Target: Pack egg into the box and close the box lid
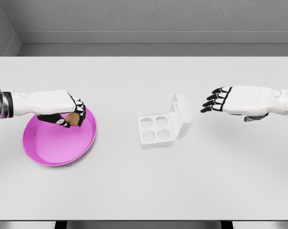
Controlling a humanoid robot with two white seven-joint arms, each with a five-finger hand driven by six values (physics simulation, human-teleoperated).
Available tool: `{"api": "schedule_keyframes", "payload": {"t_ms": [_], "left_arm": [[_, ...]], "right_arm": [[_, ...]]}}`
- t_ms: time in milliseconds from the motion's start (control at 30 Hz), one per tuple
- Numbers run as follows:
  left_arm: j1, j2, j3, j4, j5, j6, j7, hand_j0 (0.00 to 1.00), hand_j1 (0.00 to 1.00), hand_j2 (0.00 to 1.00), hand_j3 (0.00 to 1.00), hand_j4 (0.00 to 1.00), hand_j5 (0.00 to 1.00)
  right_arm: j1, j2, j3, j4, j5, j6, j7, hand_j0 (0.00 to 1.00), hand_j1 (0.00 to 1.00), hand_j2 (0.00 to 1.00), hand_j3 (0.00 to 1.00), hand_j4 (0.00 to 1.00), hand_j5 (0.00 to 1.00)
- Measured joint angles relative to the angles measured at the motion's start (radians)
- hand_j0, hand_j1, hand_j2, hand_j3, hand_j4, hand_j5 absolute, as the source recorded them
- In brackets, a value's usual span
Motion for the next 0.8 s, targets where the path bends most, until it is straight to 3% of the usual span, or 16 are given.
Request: {"api": "schedule_keyframes", "payload": {"t_ms": [800], "left_arm": [[-0.038, -0.175, 0.005, -0.028, 0.011, 0.0, 0.002, 0.32, 0.32, 0.32, 0.32, 0.32, 0.32]], "right_arm": [[-0.002, -0.016, -0.002, -0.003, -0.002, 0.0, 0.0, 1.0, 1.0, 1.0, 1.0, 1.0, 1.0]]}}
